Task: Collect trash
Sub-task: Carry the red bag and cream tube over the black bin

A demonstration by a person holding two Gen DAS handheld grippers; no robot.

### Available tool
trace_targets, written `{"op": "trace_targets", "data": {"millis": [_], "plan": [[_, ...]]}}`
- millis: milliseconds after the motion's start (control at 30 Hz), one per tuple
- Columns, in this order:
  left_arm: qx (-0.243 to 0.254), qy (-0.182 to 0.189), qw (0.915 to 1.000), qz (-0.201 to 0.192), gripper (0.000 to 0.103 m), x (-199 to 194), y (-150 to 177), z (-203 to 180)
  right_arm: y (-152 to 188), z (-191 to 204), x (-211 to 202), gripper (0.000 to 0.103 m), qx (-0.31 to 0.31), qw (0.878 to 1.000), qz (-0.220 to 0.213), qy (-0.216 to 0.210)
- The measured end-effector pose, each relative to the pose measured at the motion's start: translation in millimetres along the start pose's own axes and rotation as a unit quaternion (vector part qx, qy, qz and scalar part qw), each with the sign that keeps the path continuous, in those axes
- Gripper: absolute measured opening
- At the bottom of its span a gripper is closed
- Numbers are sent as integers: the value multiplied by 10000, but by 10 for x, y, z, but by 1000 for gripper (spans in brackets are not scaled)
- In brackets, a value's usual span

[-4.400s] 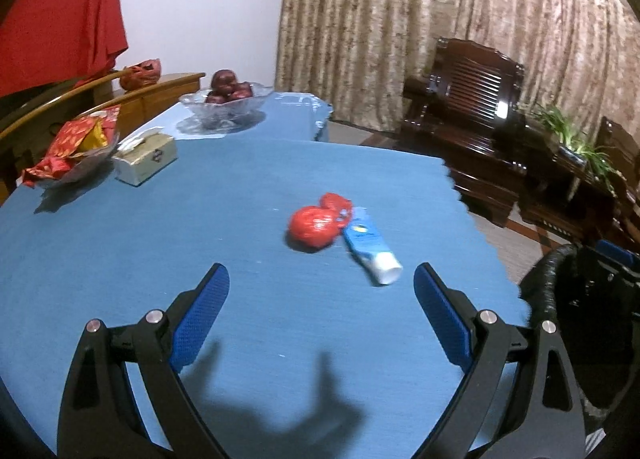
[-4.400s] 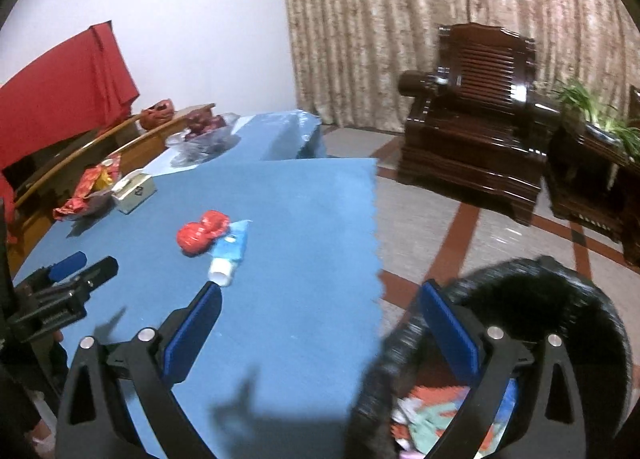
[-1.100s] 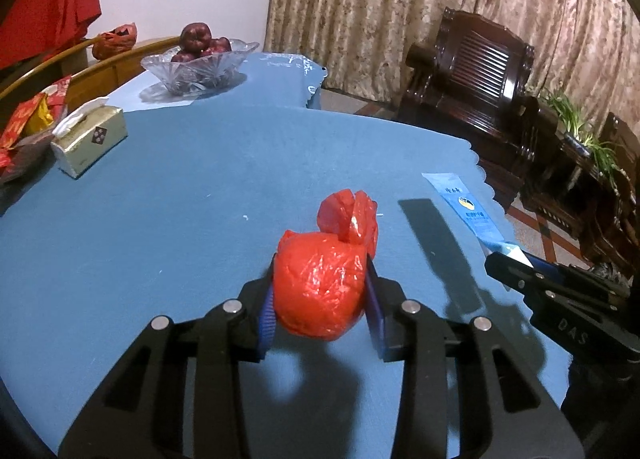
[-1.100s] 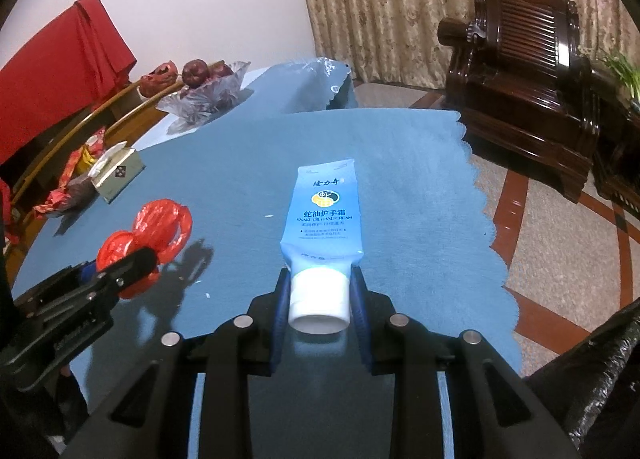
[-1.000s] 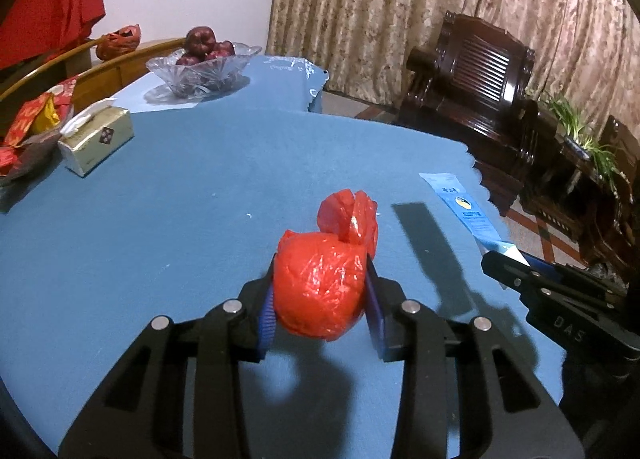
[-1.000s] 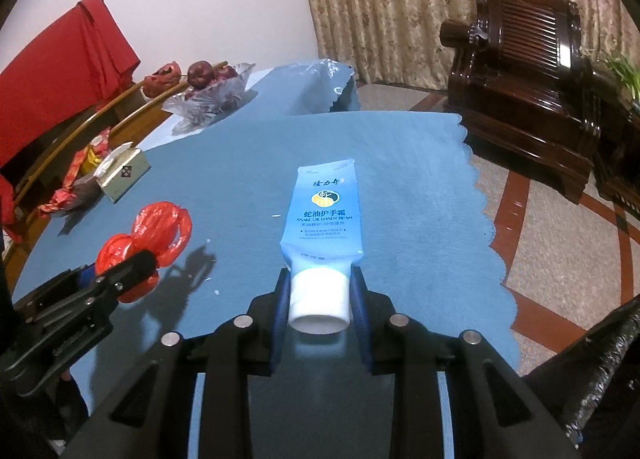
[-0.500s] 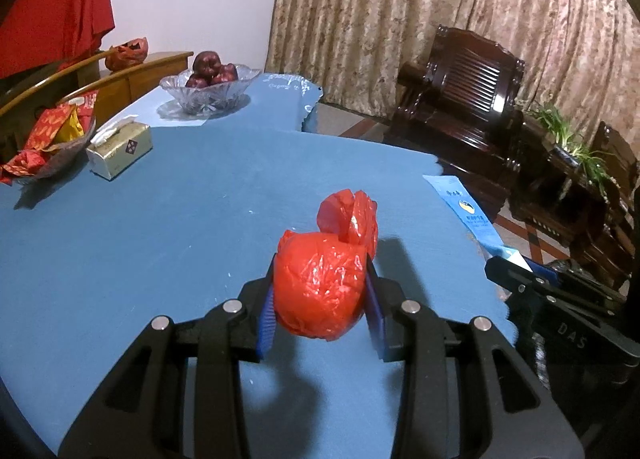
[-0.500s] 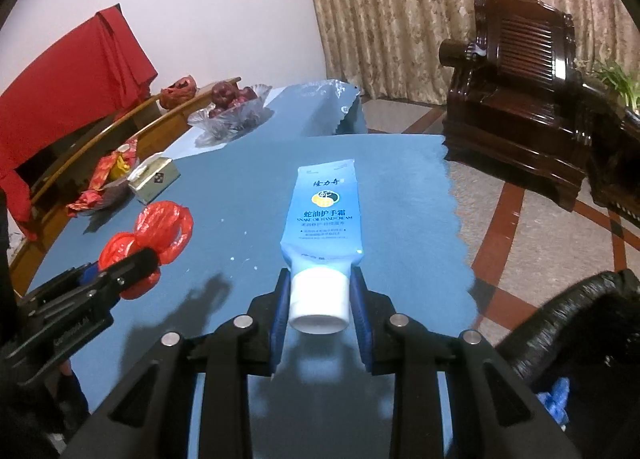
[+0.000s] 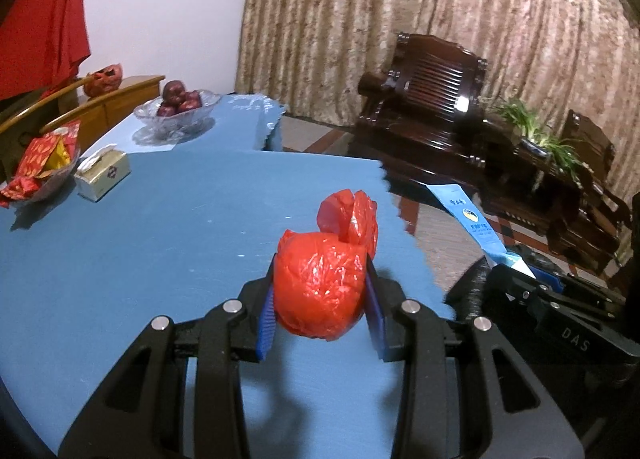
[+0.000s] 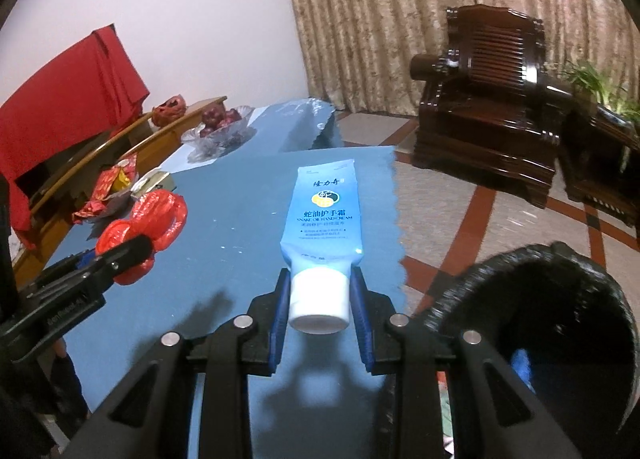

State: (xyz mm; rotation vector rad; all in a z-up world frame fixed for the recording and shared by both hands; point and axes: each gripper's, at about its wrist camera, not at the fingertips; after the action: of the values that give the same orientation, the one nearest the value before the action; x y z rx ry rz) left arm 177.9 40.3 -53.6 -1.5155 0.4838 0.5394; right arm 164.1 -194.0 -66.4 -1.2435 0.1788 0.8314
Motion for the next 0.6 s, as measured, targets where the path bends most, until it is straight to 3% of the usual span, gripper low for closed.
{"op": "trace_targets", "data": {"millis": [300, 600], "plan": [[379, 531, 9978, -87, 36, -203, 71, -626, 145, -356, -534, 29, 194, 9986, -190, 456], [839, 1055, 9909, 15, 36, -137, 203, -1275, 318, -789, -937, 29, 496, 9937, -324, 955]]}}
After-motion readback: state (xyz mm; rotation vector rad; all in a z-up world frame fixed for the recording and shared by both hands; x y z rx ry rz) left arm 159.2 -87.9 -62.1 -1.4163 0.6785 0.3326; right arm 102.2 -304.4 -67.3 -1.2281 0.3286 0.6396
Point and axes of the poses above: each gripper's, at about its wrist camera, not at the fingertips, and x roughly the way its jaws point, z to its left, y to its underside, and after that the axes turned 13 degrees about -y, right-handed
